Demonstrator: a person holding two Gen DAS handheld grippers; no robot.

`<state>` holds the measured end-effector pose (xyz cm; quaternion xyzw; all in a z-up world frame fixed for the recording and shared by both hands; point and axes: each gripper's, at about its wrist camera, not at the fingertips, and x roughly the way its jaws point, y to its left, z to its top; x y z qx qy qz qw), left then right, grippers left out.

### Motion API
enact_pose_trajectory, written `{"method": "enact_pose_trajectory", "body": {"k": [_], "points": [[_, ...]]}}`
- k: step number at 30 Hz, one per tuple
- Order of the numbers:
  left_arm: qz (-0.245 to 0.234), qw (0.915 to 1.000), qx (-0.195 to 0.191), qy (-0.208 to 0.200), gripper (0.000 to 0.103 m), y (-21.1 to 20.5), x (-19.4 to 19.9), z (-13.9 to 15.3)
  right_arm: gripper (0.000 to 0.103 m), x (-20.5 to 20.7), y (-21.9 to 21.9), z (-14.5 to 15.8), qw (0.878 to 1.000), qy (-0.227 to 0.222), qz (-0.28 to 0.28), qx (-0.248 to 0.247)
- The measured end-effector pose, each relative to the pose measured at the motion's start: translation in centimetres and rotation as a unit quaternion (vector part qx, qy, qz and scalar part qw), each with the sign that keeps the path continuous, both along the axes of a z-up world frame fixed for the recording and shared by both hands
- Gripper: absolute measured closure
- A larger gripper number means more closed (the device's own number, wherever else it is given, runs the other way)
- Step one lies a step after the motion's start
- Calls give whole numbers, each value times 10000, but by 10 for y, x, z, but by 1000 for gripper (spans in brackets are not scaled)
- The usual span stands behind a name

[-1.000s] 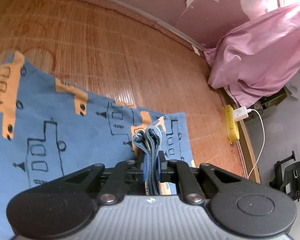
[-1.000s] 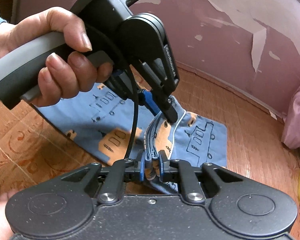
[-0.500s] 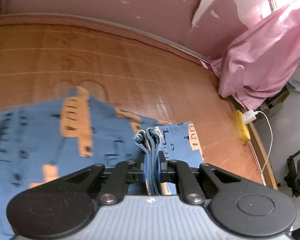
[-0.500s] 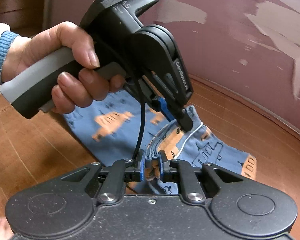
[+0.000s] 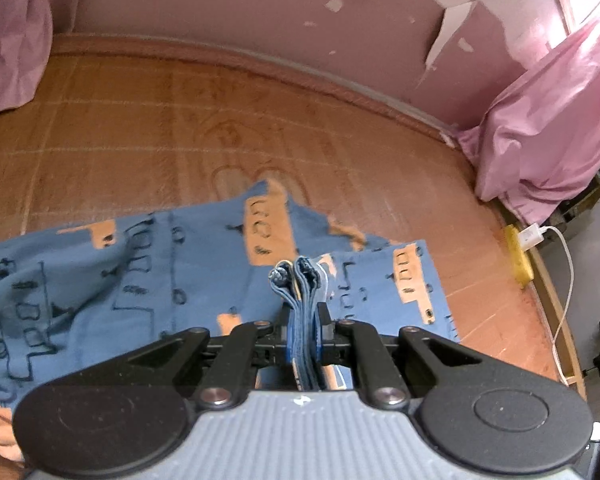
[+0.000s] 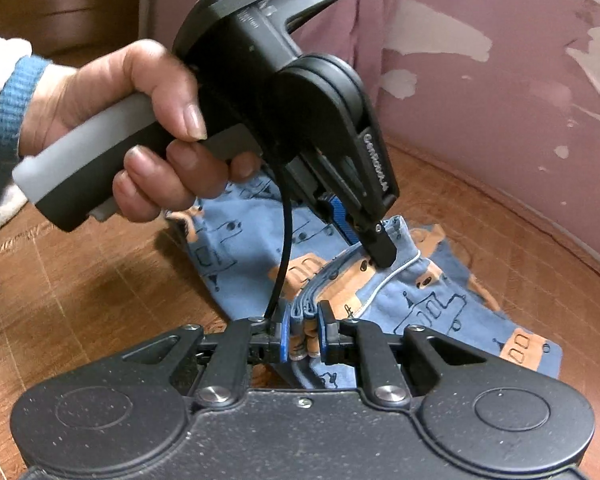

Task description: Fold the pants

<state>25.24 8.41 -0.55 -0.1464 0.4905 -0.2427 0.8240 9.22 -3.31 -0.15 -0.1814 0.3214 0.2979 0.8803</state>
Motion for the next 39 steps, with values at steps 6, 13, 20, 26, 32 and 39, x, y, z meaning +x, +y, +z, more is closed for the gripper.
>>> {"method": "enact_pose_trajectory", "body": {"k": [6,13,20,26,32,39], "points": [[21,9983,578,5,82,-3,-2,-11,76,2,5,-16,9996,181,210,-85],[566,9809,1481,-1126,47,-15,-31,12,40,0,-61,2,9920,-994,-418,-657],[682,9519,2293,-1915,47,-62,-43,-2,43,71,-124,-26,9696,-1270,-1639,-1299],[613,9336,2838,-2098,37,-71,-40,-23,36,95,-131,-55,9626,-1234,-1869,-1523],[704,9386,2568,-2195,25,-51,-62,-5,32,56,-114,-23,9706,-1184,-1834,-1017],[802,9293,2874,-2175,24,-51,-106,-23,26,3,-67,-34,9859,-953,-855,-1079]]}}
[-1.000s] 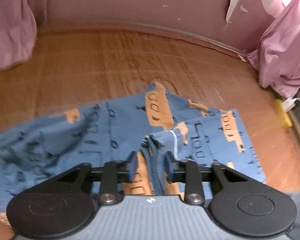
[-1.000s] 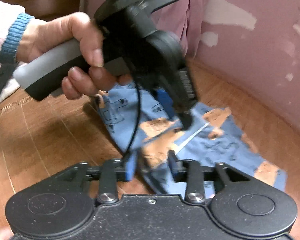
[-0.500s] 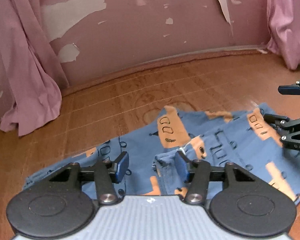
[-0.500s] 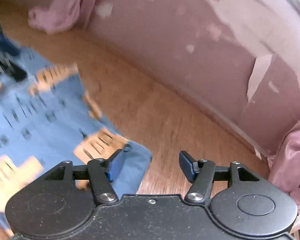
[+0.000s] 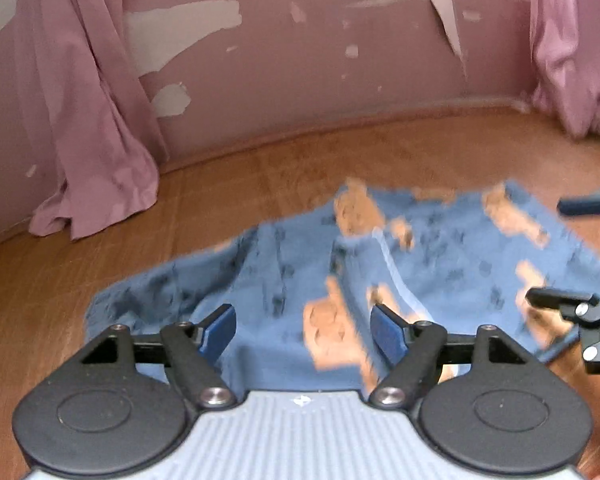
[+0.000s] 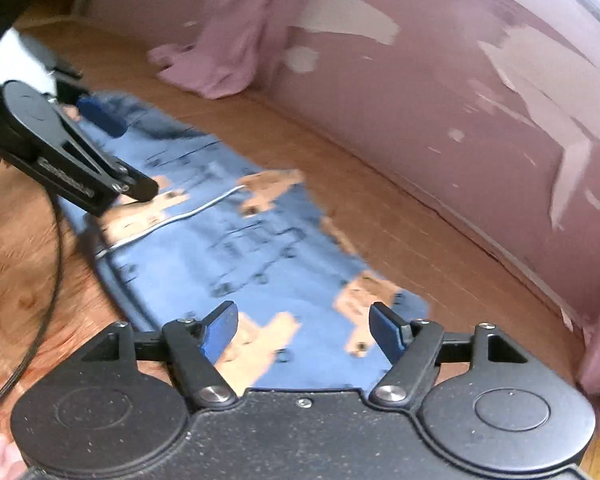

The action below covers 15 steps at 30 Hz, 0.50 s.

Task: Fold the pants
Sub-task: 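Grasp the elastic waistband with the left gripper and lift it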

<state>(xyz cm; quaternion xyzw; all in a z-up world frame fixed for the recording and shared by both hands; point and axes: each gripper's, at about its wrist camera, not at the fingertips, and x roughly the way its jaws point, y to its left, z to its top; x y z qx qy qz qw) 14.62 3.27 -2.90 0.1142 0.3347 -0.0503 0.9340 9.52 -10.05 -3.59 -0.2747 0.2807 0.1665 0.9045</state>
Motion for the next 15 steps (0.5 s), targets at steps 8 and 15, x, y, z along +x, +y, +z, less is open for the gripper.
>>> {"method": "enact_pose_trajectory", "body": {"k": [8,15], "points": [[888,9940,26,-645,26,36,-24,17,21,3,5,2,9998,82,50,197],[2830,9458,-1572,-267,57,141,-11,16,20,-5,24,4,9986,-90,339,388]]}}
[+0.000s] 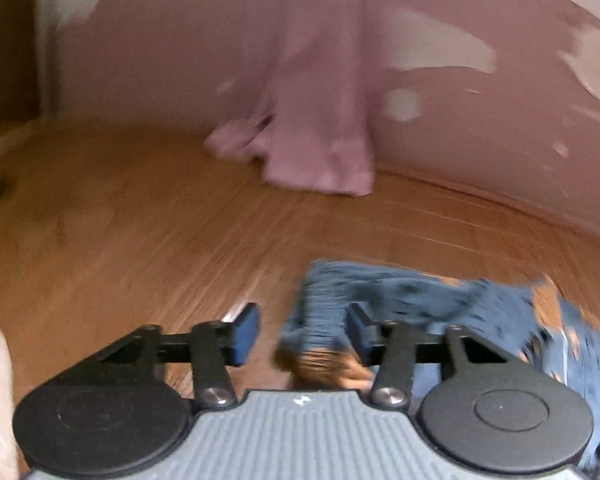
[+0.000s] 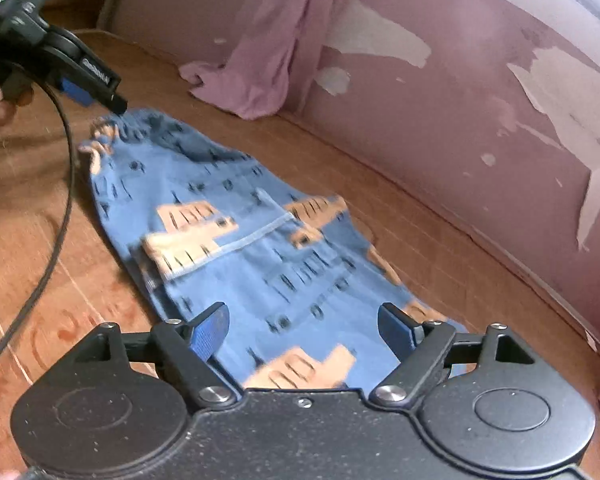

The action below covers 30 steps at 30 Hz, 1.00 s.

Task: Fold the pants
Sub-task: 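Grasp the elastic waistband with the left gripper and lift it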

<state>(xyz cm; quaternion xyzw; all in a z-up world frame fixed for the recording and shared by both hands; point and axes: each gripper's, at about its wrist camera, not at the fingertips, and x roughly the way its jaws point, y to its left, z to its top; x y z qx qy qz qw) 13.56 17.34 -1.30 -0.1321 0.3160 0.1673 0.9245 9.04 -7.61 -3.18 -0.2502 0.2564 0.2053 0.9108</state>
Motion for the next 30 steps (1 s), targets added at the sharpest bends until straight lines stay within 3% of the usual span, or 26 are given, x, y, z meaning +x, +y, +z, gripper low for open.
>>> {"method": "enact_pose_trajectory", "body": {"k": [5,10,12,15,19,20,23,27,30], "points": [[185,9951,-957,150,60,30,1,-16,20,10,13,1,9998,-43,45,213],[64,9923,-1235,89,60,35,2,-18,17,19,24,-12,9999,-3,-52,117],[-26,9886,-1508,-12,53,38,0,-18,14,20,23,-13,9998,16,-119,168],[-6,9829,-1840,-51,52,44,-2,-24,14,21,20,-14,9995,56,-165,260],[-51,9866,-1630,68,57,40,4,-25,14,20,20,-15,9994,38,-209,280],[-88,9877,-1557,130,64,38,6,-25,14,20,20,-15,9994,37,-205,280],[-166,9886,-1475,244,70,32,11,-24,14,20,19,-15,9994,25,-211,285],[-42,9879,-1533,243,87,34,12,-22,14,20,19,-15,9992,38,-229,313],[-20,9883,-1519,140,89,32,8,-16,13,20,19,-15,9993,21,-236,301]]}}
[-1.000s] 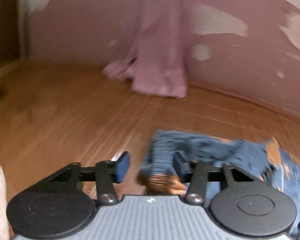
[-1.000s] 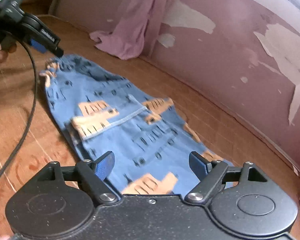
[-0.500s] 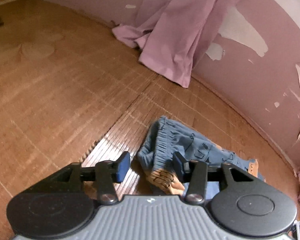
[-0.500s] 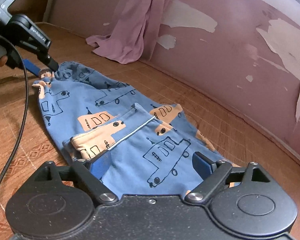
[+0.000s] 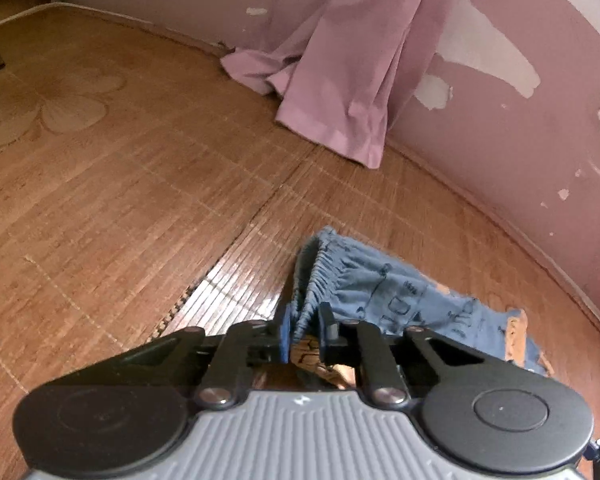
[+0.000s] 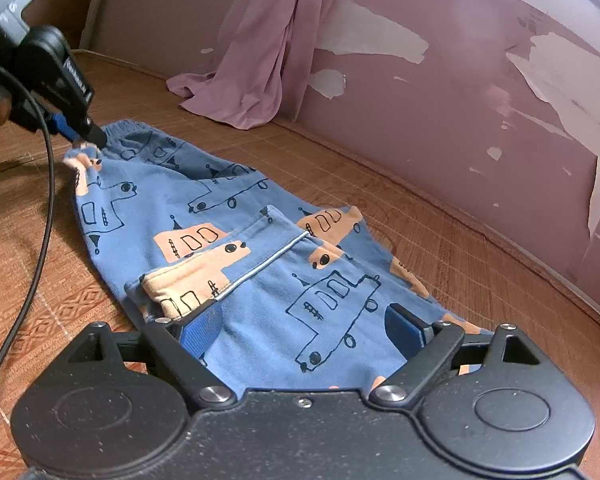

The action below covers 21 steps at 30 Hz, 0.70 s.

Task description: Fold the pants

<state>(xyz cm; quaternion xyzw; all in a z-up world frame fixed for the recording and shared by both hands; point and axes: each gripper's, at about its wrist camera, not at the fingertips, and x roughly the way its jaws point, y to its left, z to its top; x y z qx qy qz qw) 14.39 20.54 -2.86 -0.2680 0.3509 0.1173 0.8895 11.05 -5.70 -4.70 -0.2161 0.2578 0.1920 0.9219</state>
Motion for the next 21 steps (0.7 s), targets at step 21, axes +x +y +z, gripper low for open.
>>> {"method": "enact_pose_trajectory", "body": {"k": [21], "points": [[-938,9898,402,-993,90,-69,-1,94,11,-2,-17,18,9997,-126,74,215]]}}
